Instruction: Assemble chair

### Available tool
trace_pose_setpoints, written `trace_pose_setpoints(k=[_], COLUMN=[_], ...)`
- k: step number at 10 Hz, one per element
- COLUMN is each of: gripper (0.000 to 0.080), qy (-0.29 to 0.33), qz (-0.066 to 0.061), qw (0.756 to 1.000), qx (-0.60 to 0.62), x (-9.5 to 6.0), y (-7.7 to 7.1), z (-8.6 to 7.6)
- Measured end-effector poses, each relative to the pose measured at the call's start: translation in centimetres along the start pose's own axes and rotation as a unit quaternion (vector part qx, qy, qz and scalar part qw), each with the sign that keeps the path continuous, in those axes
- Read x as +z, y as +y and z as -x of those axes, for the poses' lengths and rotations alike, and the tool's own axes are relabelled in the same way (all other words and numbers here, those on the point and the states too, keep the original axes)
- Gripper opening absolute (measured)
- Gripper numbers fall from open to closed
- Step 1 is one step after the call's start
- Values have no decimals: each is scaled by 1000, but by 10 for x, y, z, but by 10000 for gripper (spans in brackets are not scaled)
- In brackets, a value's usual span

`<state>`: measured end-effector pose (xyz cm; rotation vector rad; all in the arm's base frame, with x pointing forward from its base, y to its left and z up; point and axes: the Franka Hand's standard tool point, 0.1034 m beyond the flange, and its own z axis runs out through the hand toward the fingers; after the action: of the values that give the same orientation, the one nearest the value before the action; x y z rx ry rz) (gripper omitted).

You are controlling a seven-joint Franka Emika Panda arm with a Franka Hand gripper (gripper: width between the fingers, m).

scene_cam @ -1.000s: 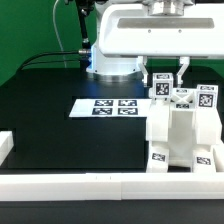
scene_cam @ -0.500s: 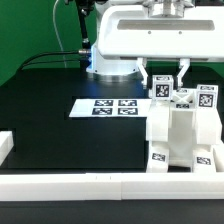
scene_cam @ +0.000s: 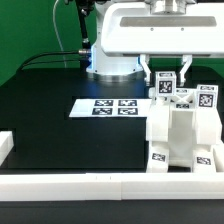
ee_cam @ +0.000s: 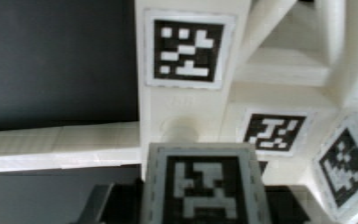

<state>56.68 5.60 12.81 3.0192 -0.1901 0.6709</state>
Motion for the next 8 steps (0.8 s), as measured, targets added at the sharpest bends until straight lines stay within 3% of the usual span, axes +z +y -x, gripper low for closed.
trace_pose_setpoints(k=[4, 8], gripper=[282, 282], qy=[4, 21], qz=[5, 7], qw=[1000, 1000], qx=[-9, -4], x=[3, 11], y=[10, 5], z=[0, 0])
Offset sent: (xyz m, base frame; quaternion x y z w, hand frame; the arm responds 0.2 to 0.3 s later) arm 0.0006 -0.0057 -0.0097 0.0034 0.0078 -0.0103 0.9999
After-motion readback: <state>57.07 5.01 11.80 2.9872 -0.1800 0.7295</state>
